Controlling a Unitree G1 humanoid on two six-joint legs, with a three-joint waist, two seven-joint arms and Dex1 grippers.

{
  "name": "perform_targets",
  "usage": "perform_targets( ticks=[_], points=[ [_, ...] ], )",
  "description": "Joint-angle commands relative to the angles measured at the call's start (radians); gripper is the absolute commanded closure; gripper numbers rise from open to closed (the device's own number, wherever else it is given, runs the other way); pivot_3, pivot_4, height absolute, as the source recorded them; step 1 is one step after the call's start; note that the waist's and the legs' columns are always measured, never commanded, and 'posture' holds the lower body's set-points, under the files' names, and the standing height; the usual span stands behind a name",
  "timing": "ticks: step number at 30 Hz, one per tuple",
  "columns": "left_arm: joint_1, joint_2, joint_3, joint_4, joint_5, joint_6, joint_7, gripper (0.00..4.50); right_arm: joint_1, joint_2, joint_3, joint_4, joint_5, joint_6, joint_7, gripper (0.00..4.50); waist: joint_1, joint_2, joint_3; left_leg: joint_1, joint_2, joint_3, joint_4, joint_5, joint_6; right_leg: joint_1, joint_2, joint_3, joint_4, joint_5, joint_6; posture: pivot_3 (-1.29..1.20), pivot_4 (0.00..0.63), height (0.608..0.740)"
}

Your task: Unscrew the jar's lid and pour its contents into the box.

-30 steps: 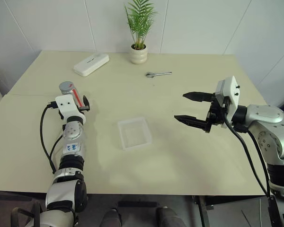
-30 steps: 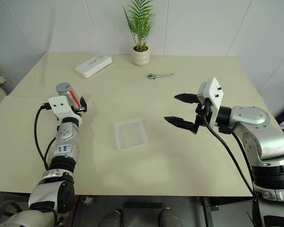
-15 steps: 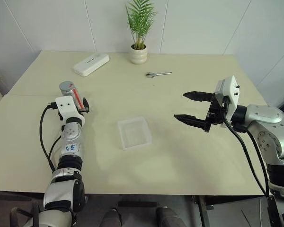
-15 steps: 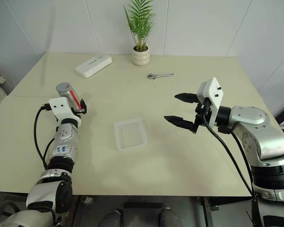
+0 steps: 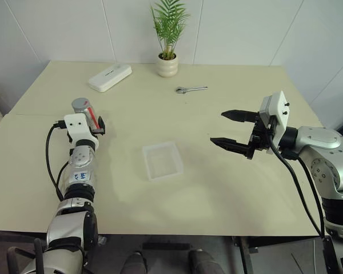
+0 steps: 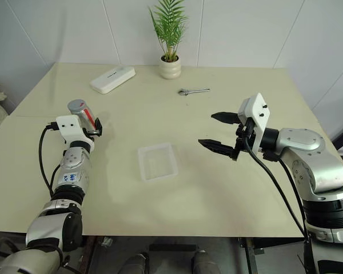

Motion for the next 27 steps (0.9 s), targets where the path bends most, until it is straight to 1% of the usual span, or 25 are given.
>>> perform_targets(
  ticks=[1, 13, 20, 27],
  points=[
    [-0.037, 0.024, -0.005, 0.000, 0.013, -0.038, -0.003, 0.05, -0.002, -0.006, -0.022, -0.028, 0.002, -0.008, -0.008, 0.00, 0.000, 0.000, 0.000, 0.000, 0.000, 0.000, 0.000, 0.000, 0.000, 0.000, 0.000, 0.000, 0.000, 0.000, 0.000, 0.00, 0.150, 0.740],
    [-0.050, 0.039, 0.001, 0.015, 0.016, -0.044, 0.011, 0.05, 0.007, -0.010, -0.026, -0.040, 0.014, 0.001, 0.000, 0.00, 0.000, 0.000, 0.000, 0.000, 0.000, 0.000, 0.000, 0.000, 0.000, 0.000, 0.000, 0.000, 0.000, 0.000, 0.000, 0.00, 0.150, 0.740],
    [-0.054, 0.044, 0.006, 0.012, 0.015, -0.035, 0.027, 0.05, 0.021, -0.029, -0.035, -0.079, 0.093, 0.062, 0.059, 0.00, 0.000, 0.000, 0.000, 0.000, 0.000, 0.000, 0.000, 0.000, 0.000, 0.000, 0.000, 0.000, 0.000, 0.000, 0.000, 0.00, 0.150, 0.740],
    [-0.072, 0.048, 0.007, 0.041, 0.017, -0.025, 0.055, 0.05, 0.013, -0.023, -0.036, -0.065, 0.070, 0.045, 0.041, 0.00, -0.001, 0.000, 0.000, 0.000, 0.000, 0.000, 0.000, 0.000, 0.000, 0.000, 0.000, 0.000, 0.000, 0.000, 0.000, 0.00, 0.150, 0.740]
  ],
)
